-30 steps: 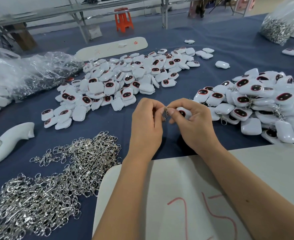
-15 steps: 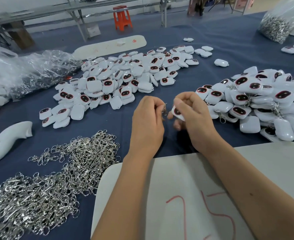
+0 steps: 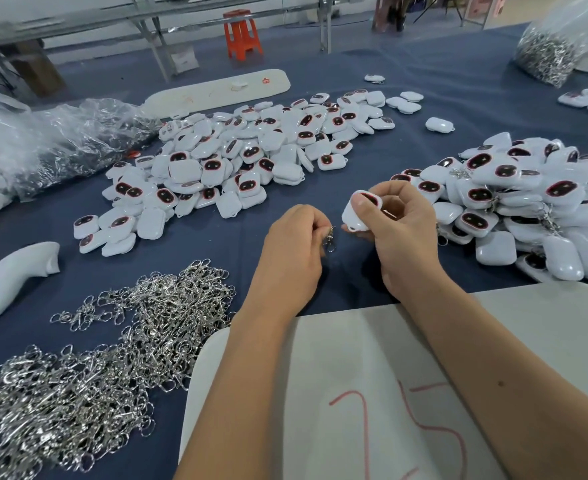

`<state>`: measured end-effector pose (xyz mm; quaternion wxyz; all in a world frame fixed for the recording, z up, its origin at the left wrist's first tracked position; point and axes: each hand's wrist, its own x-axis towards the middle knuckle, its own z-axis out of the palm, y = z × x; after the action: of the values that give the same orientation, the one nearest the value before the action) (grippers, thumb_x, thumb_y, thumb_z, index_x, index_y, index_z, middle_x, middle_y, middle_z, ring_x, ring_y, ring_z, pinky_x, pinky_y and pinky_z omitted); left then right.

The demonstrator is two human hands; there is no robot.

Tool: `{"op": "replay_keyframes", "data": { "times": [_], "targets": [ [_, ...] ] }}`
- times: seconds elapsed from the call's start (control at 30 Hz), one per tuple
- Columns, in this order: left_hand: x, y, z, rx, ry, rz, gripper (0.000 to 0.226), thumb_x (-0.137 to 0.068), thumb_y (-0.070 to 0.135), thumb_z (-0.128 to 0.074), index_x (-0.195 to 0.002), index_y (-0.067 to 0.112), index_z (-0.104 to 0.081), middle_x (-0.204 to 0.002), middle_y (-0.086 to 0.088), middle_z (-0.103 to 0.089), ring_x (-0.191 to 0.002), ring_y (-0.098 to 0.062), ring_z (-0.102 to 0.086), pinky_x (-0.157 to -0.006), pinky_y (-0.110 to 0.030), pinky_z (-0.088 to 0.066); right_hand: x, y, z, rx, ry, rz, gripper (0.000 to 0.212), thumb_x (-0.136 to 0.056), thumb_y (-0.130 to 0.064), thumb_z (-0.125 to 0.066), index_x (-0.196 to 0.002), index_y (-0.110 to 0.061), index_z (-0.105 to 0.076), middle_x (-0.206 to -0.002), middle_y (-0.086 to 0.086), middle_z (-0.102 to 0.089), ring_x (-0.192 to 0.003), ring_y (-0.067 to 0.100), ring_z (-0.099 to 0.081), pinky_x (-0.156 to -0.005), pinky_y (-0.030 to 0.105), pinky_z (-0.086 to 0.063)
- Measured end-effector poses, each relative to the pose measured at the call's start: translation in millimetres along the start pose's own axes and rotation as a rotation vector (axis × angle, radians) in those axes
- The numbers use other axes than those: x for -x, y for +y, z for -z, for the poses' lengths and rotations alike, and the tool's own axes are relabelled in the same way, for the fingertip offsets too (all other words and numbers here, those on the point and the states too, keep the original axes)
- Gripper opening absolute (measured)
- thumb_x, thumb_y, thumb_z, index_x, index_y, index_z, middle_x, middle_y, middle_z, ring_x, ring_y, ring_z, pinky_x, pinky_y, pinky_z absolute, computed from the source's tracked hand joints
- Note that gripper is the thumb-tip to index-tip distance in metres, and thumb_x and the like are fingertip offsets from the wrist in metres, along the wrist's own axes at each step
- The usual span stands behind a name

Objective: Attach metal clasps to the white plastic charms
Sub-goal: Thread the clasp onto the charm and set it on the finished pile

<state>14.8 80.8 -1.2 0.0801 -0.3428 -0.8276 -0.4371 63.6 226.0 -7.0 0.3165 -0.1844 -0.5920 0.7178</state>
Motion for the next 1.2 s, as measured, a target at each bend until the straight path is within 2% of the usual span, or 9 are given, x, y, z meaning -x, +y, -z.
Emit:
{"op": "replay_keyframes", "data": {
  "times": [0.13,0.27,0.37,0.47,0.63,0.73,0.87,1.2],
  "targets": [
    [-0.2,4.1,-1.8,0.018,-0.030,-0.006,0.016,-0.097,0.001,-0.051,-0.088,0.011,-0.058,-0.085,0.002,-0.059,-0.077,-0.022,-0.063,-0.074,-0.045,-0.052,-1.1,4.8,-0.2,0.163,0.057,0.065,0.015,-0.091,-0.025,-0.080,-0.105,-0.022,-0.074,-0.074,-0.002,-0.065,-0.059,0.010,-0.058,-0.061,0.023,-0.050],
    [0.3,7.9,-4.1,-0.001,-0.053,-0.021,0.016,-0.097,0.000,-0.052,-0.087,0.011,-0.058,-0.085,0.003,-0.058,-0.079,-0.020,-0.060,-0.074,-0.040,-0.049,-0.5,4.2,-0.5,0.157,0.077,0.052,0.011,-0.090,-0.023,-0.080,-0.099,-0.018,-0.074,-0.075,-0.006,-0.068,-0.047,0.012,-0.059,-0.049,0.022,-0.048],
    [0.0,9.6,-5.3,-0.008,-0.064,-0.020,0.015,-0.096,-0.002,-0.052,-0.087,0.009,-0.057,-0.085,0.001,-0.059,-0.080,-0.022,-0.058,-0.075,-0.041,-0.048,0.4,5.5,-1.1,0.185,0.064,0.078,0.012,-0.089,-0.022,-0.081,-0.096,-0.017,-0.072,-0.076,-0.003,-0.068,-0.045,0.013,-0.060,-0.048,0.023,-0.048],
    [0.5,10.5,-6.5,-0.011,-0.071,-0.009,0.015,-0.095,-0.003,-0.051,-0.087,0.009,-0.056,-0.087,-0.002,-0.059,-0.081,-0.026,-0.059,-0.076,-0.046,-0.048,1.5,6.3,-2.0,0.215,0.064,0.114,0.012,-0.088,-0.019,-0.080,-0.095,-0.016,-0.071,-0.074,-0.008,-0.068,-0.044,0.013,-0.060,-0.048,0.021,-0.047],
    [-0.1,12.5,-9.6,-0.013,-0.032,0.008,0.014,-0.098,0.000,-0.050,-0.089,0.009,-0.057,-0.090,-0.001,-0.058,-0.082,-0.025,-0.058,-0.076,-0.048,-0.050,2.8,6.2,-1.7,0.262,0.060,0.155,0.012,-0.089,-0.017,-0.080,-0.095,-0.015,-0.069,-0.077,-0.005,-0.069,-0.044,0.013,-0.061,-0.049,0.020,-0.048],
    [-1.6,10.7,-8.6,-0.031,-0.011,0.003,0.014,-0.098,0.002,-0.051,-0.089,0.010,-0.058,-0.090,0.001,-0.058,-0.082,-0.022,-0.057,-0.076,-0.046,-0.050,5.2,6.6,-2.3,0.280,0.056,0.187,0.012,-0.089,-0.017,-0.080,-0.095,-0.016,-0.069,-0.078,-0.004,-0.069,-0.045,0.014,-0.062,-0.049,0.018,-0.048],
    [-0.7,10.7,-5.8,-0.029,-0.046,0.004,0.015,-0.096,0.000,-0.050,-0.087,0.010,-0.057,-0.086,0.001,-0.058,-0.079,-0.021,-0.059,-0.074,-0.042,-0.049,3.9,6.0,-0.8,0.260,0.111,0.176,0.012,-0.090,-0.023,-0.079,-0.094,-0.021,-0.068,-0.079,-0.006,-0.068,-0.047,0.018,-0.066,-0.051,0.024,-0.050],
    [0.2,14.3,-7.3,-0.027,-0.078,0.026,0.018,-0.095,-0.002,-0.049,-0.086,0.012,-0.055,-0.089,-0.002,-0.058,-0.080,-0.026,-0.060,-0.075,-0.046,-0.050,4.7,6.5,-1.1,0.289,0.078,0.195,0.013,-0.090,-0.022,-0.080,-0.093,-0.021,-0.067,-0.081,-0.003,-0.069,-0.047,0.019,-0.065,-0.050,0.022,-0.049]
  ]
}}
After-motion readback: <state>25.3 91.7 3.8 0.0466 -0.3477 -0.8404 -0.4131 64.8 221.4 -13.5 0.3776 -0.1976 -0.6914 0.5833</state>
